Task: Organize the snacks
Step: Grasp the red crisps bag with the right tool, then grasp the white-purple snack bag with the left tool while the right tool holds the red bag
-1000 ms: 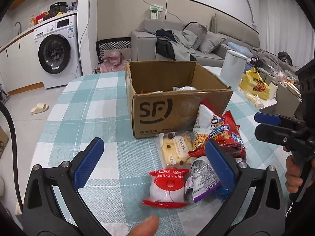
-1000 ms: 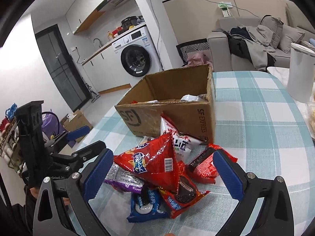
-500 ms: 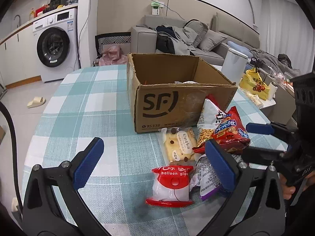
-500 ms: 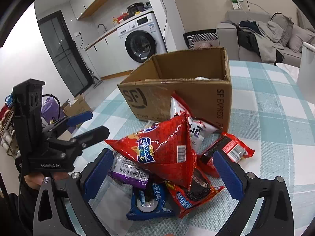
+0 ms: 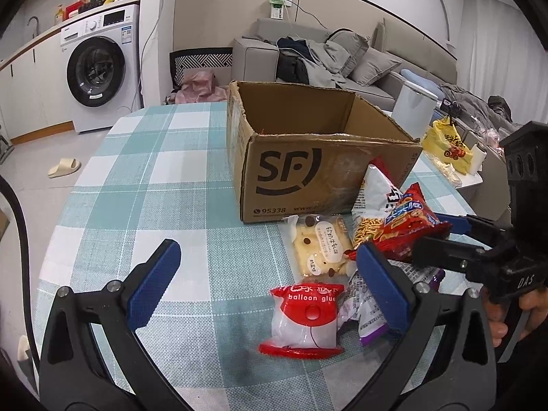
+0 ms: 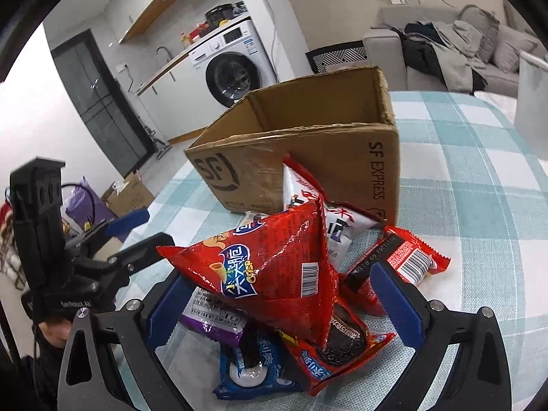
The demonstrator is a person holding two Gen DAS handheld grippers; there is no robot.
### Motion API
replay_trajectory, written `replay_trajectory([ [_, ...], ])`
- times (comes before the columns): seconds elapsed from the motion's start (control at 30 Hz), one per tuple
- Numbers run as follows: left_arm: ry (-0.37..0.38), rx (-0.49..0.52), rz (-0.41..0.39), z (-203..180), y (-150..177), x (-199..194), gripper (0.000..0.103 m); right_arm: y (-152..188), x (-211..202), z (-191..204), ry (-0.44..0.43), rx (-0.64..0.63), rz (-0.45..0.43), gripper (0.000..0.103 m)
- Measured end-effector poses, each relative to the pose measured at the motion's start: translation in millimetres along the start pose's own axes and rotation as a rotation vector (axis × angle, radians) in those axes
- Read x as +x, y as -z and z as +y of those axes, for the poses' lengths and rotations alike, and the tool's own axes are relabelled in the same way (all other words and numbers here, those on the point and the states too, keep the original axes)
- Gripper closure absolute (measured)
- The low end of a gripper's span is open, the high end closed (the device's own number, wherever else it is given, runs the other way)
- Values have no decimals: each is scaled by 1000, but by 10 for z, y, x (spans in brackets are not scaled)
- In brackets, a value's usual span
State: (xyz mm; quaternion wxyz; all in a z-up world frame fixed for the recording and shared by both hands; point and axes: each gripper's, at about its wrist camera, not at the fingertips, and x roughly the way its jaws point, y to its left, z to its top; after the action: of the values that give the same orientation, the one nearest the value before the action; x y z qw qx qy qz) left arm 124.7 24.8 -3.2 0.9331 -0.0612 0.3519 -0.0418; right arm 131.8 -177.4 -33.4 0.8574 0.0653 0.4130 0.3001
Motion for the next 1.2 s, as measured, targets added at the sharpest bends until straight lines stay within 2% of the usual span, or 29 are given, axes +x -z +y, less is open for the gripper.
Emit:
replay_trajectory([
  [0.27,6,15,6,-21,17,23,1,-15,77,-6,-63,26,3,13],
  [0.4,11,11,11,-22,23,34,1,5,94,6,-85,34,3,15],
  [0.57,15,23,11,-40,32,34,1,19,76,2,-119,37,-9,31],
  [0.77,25,22,15,-45,44,30,1,17,5,14,-143,30,-47,42],
  [0.93,65,30,27,-97,57,15,1,-5,-146,38,-157,16,-99,43],
  [1.2,173,88,43,-330,95,-57,1,-94,-405,17,-157,11,-162,43],
])
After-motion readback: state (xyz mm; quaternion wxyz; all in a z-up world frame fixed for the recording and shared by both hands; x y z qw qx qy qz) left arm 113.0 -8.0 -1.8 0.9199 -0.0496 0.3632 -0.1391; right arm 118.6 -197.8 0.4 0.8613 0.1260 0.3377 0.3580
